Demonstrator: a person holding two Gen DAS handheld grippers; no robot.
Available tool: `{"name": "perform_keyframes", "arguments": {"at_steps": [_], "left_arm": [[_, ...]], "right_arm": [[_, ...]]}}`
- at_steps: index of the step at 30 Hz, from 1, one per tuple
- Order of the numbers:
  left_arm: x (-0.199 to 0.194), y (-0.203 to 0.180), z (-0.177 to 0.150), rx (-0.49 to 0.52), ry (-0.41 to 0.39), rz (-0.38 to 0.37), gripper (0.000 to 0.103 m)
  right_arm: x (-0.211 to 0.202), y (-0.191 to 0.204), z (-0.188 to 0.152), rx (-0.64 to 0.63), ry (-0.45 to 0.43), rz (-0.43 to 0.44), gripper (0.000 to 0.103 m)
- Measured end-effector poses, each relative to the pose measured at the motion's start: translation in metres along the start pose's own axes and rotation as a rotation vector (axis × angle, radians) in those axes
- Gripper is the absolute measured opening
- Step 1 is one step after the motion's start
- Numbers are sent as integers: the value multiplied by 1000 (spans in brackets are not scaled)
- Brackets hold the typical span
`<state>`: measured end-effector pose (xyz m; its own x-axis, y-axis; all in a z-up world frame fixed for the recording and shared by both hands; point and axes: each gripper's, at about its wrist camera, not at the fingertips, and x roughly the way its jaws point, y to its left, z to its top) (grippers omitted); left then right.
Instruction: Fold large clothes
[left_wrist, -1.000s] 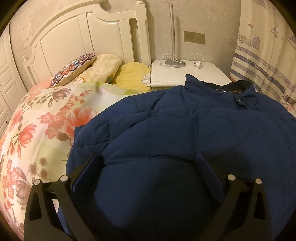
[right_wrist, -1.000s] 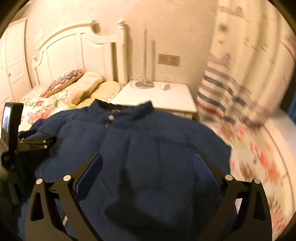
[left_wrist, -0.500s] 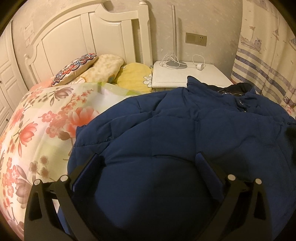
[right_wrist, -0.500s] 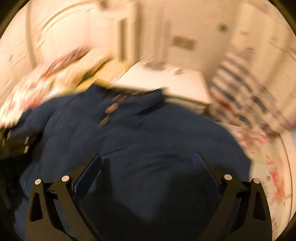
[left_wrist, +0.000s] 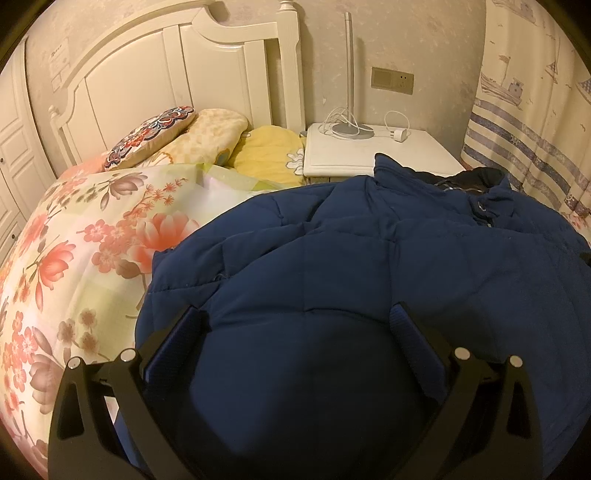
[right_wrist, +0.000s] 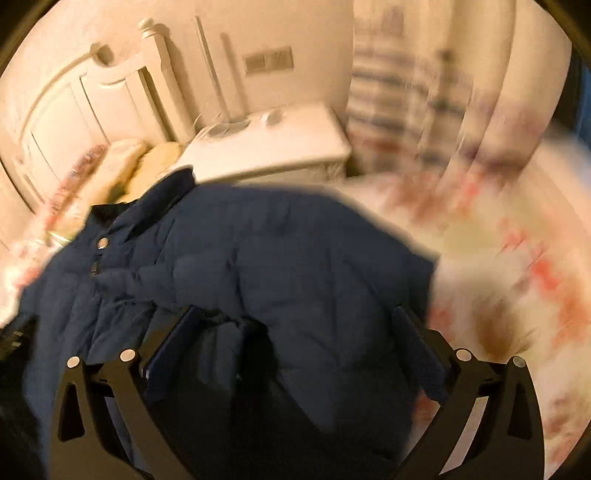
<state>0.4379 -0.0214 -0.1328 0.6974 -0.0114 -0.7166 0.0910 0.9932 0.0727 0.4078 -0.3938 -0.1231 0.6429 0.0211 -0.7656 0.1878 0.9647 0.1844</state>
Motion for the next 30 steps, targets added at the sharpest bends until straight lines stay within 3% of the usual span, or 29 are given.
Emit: {"name": "perform_keyframes", "arguments": {"at_steps": [2,4,6,8,11,14,21,24,27,28,30], "left_arm": [[0,1,0,-3,0,-1,101],[0,0,0,-3,-1,3,101],[1,1,0,-3,0,1,101],[0,1,0,-6,0,0,101],[0,1,0,-5,0,0,101],[0,1,0,-7,-3,-2,101],[-6,5,0,-31,-25,19,101],[-36,15,-7,-94,-131,72,100],[-93,24,-23,-159,-248,-54,101],[-111,19,-30,-140,-243,-92,101],[-124,2,-41,-66,-164,-95,101]], "right_arm": [[-6,-2,0,9,-2,5,99],[-26,5,-4,0,-64,-84,98],[-50,24,-10,-33,-162,-56,98],[-66,51,-23,-116,-193,-18,98],[-62,97,-51,-314,-150,-29,98],[-30,118,-73,-428,-87,-78,98],[-27,98,-63,-342,-47,18,98],[-49,89,-69,-286,-111,14,98],[-82,80,-80,-217,-139,73,98],[-96,80,-88,-220,-142,94,98],[-110,86,-100,-259,-125,90,98]]}}
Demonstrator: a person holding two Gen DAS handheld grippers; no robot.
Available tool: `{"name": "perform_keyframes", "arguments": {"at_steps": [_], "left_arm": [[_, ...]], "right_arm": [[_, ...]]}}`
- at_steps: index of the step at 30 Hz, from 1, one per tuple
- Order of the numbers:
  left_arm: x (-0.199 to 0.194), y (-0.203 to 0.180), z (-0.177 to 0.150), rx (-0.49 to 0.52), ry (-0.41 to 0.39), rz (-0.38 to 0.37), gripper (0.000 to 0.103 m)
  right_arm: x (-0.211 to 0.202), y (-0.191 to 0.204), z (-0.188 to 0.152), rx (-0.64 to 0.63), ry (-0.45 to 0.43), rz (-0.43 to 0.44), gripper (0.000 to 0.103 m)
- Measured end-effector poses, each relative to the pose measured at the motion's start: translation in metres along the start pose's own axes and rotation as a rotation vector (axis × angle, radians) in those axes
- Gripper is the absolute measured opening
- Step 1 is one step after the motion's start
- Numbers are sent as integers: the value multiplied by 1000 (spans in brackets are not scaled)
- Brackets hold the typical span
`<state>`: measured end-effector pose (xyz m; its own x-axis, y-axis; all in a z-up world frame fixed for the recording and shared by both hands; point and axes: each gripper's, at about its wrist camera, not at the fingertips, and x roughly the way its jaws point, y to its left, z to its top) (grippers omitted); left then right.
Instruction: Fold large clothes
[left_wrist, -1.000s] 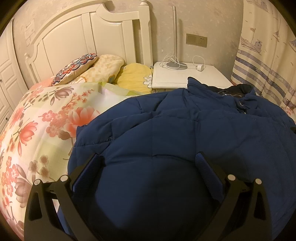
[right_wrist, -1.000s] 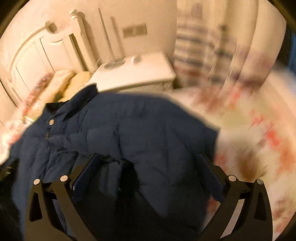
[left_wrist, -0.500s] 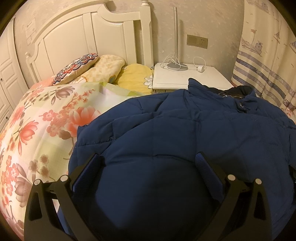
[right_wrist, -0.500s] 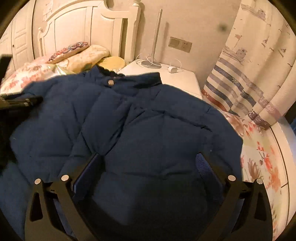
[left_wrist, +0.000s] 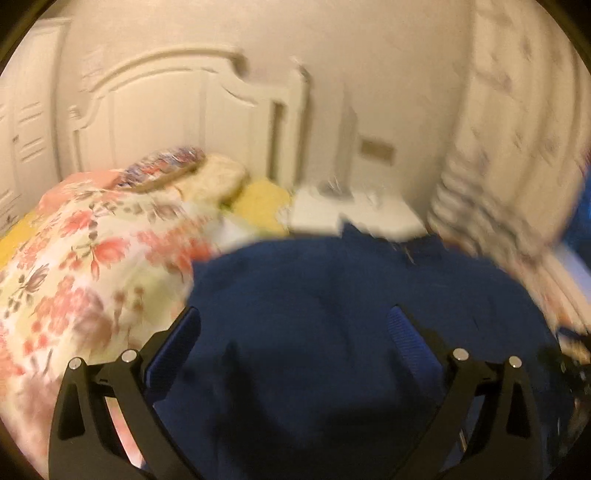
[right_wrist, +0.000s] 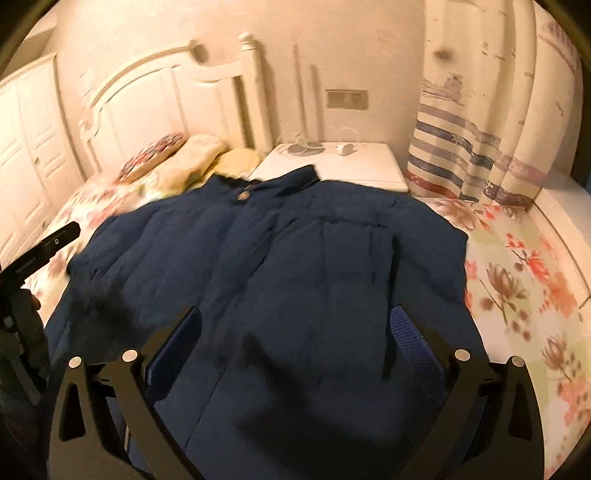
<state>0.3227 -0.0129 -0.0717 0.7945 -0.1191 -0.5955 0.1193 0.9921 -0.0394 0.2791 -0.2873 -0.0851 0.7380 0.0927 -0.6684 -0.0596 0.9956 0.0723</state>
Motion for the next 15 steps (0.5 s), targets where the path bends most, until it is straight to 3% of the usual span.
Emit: {"name": "perform_keyframes", "arguments": {"at_steps": [1,4,6,7,11,13,15], "left_arm": [[-4,-14,-11,62,67,19,101],[-6,-38,-43,164,168,32,101],[6,-50,-71,241,261,95,101],[10,-50,-79,249,280,110,101],[-7,-30,-83,161,284,123,101],[-29,-18,-88,135,237,129,101],[-39,-9,-99,144,233,181,101]], "right_arm": [[-4,7,-6,-34,30,-10,98],[1,29,-29,-143,137,-23,98],[19,38,-50,-195,247,-44,98],[22,36,-58,-181,254,-33,98],[-4,26,-68,-123,255,-26,98],[-33,19,-77,-121,200,-25,98],[-50,5,-90,-98,182,-45,98]]}}
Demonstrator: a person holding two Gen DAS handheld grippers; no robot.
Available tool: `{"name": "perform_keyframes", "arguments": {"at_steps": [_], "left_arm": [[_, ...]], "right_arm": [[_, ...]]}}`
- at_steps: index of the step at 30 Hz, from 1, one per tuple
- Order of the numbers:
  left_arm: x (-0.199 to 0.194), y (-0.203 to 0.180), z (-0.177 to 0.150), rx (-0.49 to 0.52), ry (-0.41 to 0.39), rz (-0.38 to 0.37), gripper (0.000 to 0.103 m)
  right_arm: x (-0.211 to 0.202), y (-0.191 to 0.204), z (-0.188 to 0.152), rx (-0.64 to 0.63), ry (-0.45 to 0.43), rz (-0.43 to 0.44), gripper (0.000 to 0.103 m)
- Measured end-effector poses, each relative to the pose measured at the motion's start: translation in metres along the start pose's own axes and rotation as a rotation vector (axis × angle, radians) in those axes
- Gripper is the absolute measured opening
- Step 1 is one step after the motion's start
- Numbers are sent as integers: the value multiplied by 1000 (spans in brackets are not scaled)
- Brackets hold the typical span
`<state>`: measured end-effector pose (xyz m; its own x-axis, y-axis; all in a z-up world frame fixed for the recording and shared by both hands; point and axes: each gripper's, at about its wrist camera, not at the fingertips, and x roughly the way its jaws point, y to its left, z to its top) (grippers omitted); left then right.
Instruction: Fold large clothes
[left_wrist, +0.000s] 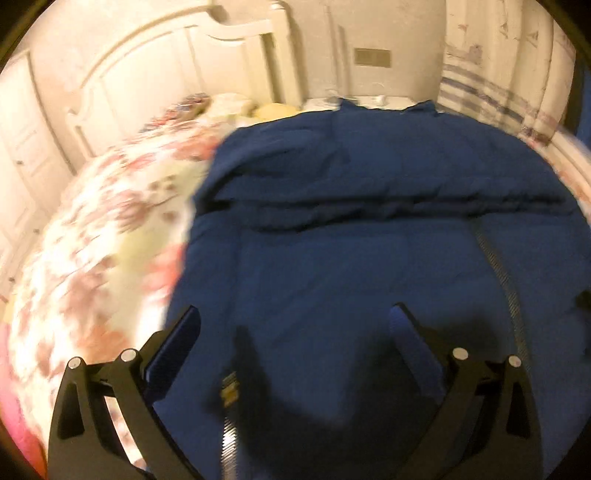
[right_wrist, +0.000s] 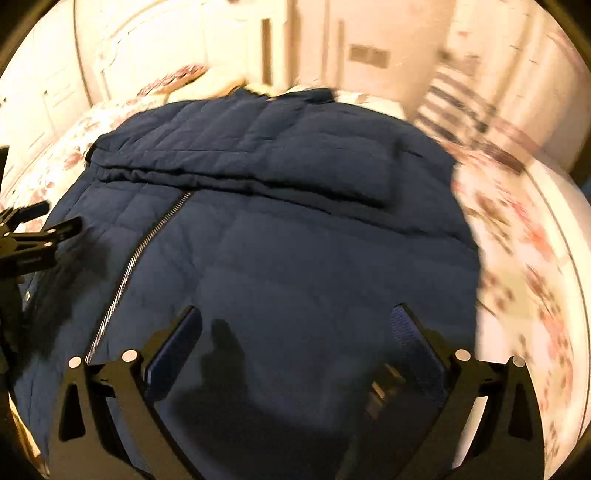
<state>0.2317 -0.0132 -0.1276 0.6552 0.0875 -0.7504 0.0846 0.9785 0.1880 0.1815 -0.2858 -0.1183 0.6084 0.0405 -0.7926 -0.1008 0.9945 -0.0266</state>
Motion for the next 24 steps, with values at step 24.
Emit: {"name": "perform_keyframes", "arguments": {"at_steps": [24], "left_arm": [[-53,-17,-97,97,5,-136,101]], "right_arm": [[-30,58,-83,-202,23,94,99]]}}
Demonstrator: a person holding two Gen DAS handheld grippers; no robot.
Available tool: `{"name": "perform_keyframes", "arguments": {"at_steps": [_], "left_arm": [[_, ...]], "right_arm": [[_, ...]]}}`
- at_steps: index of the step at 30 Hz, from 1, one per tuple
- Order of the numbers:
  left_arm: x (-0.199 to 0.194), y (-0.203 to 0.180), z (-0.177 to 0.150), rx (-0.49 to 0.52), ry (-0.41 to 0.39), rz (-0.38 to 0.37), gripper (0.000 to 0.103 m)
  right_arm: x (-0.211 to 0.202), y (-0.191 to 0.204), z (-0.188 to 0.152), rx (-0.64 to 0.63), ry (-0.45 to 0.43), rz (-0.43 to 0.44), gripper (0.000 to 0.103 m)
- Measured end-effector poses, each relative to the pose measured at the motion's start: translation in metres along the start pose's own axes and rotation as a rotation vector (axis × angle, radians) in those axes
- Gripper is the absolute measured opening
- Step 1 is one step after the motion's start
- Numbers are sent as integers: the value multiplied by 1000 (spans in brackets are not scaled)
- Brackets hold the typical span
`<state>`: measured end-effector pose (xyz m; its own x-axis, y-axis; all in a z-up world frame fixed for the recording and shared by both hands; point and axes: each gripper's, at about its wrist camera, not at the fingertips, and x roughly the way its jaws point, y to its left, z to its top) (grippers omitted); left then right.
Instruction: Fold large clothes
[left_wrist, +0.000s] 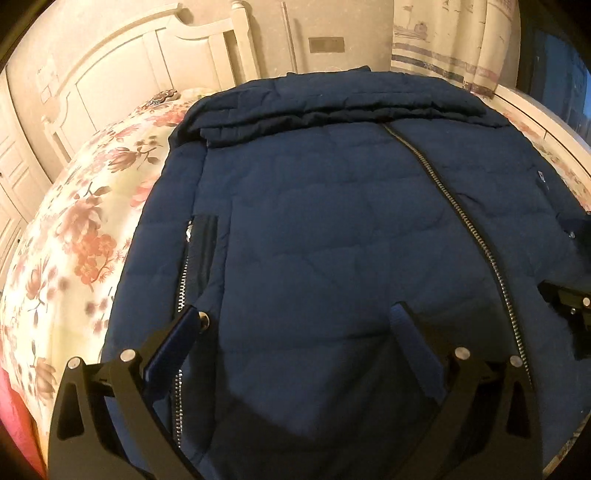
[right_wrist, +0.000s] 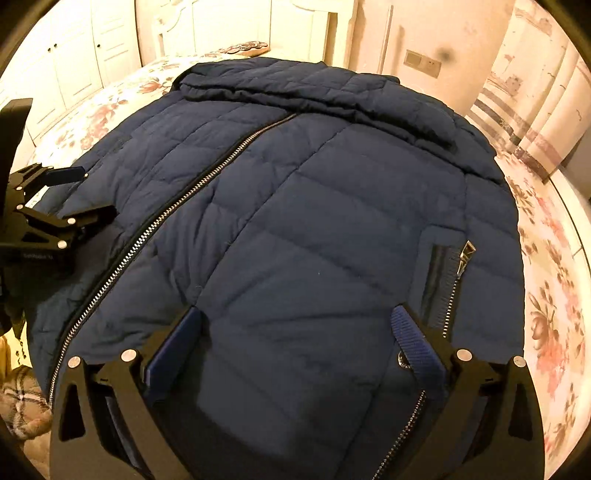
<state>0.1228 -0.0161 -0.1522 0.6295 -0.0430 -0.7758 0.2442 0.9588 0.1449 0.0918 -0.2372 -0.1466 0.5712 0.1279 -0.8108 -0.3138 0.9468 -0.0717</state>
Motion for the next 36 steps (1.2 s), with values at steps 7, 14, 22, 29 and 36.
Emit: {"name": "perform_keyframes", "arguments": {"at_steps": [7,14,22,29,36], "left_arm": [[-18,14,-10,-101,8,-66,100],[-42,-2,-45,26,-32,-111,101],[-57,7,-60,19,-118,-68,101],[-54,29,-87,-20,-105,-97,101],[-65,33,-99,7,-107,-46,101]], "right_arm": [[-14,5,-5,20,11,-36,97],[-40,53,-41,-108,-24,53,98],[-57,40,-58,-60,-95,7,98],[-60,6,-98,61,-124,64,98],[-74,-2,-110,77,-132,-5,98]]}}
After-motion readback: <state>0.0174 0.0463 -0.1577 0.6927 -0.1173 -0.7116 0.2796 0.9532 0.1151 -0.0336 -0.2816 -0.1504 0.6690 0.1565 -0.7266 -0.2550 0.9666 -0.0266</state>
